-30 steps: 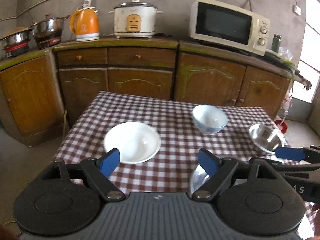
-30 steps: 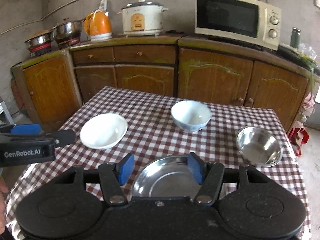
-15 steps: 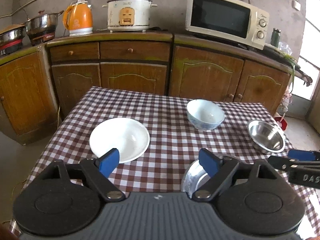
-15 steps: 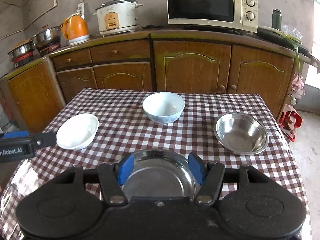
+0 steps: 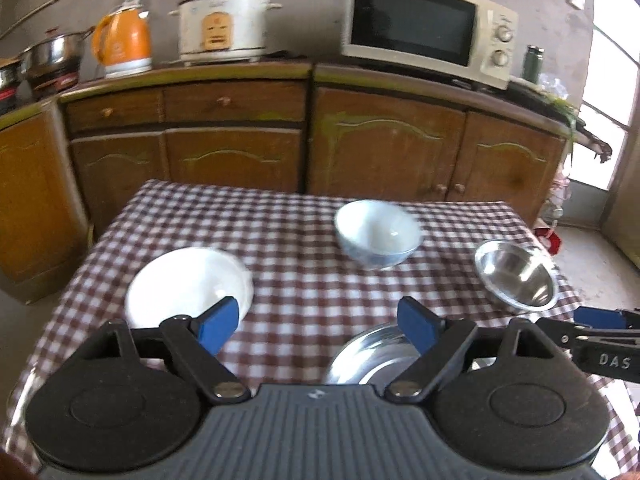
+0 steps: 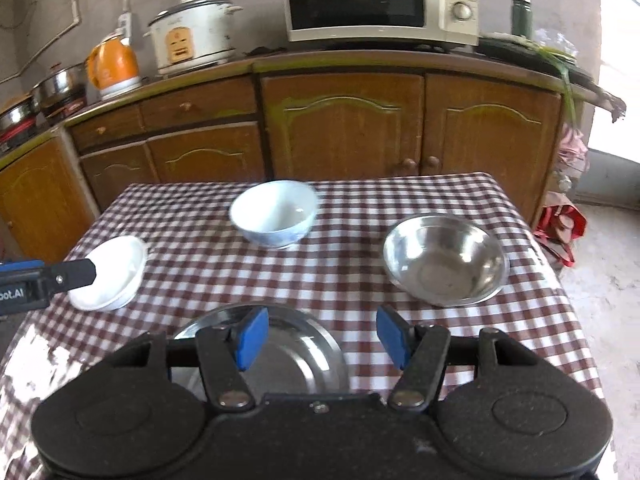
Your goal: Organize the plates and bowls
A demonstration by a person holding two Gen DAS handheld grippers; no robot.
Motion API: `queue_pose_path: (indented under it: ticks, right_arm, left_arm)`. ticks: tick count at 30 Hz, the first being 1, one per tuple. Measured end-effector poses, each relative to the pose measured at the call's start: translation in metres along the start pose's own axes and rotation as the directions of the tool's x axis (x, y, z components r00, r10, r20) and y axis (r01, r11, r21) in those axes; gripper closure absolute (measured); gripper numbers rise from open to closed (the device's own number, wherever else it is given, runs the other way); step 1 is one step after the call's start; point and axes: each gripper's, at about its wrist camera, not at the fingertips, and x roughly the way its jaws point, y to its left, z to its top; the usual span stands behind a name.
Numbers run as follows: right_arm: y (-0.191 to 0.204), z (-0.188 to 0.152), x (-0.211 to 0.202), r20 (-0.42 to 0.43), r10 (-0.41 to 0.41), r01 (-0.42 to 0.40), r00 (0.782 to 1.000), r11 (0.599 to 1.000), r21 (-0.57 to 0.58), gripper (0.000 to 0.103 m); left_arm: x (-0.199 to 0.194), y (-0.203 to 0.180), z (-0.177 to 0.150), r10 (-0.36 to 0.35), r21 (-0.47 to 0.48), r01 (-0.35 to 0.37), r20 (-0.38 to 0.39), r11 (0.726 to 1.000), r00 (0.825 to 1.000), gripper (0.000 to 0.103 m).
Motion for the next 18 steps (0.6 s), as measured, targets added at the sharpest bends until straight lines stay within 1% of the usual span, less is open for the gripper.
queue_pose_path:
  ticks: [5, 12, 18]
  right_arm:
    - [-0.034, 0.007, -0.001, 0.017, -0.049, 0.048, 0.999, 0.999, 0.024, 0.031]
    - [-0.086, 0.019, -0.005, 0.036, -0.123, 0.121, 0.992, 0.991, 0.065, 0.031]
    - [-0.119, 0.024, -0.003, 0.040, -0.168, 0.163, 0.985, 0.982, 0.095, 0.030]
  left_arm:
    - [0.006, -0.034, 0.010, -0.054, 0.044, 0.054, 0.015, 0.998, 0.998, 0.014]
    - [0.021, -0.072, 0.020, -0.113, 0.074, 0.112, 0.017, 0.991, 0.993, 0.014]
    - [0.046, -0.100, 0.028, -0.124, 0.110, 0.122, 0.005, 0.986, 0.992, 0.013]
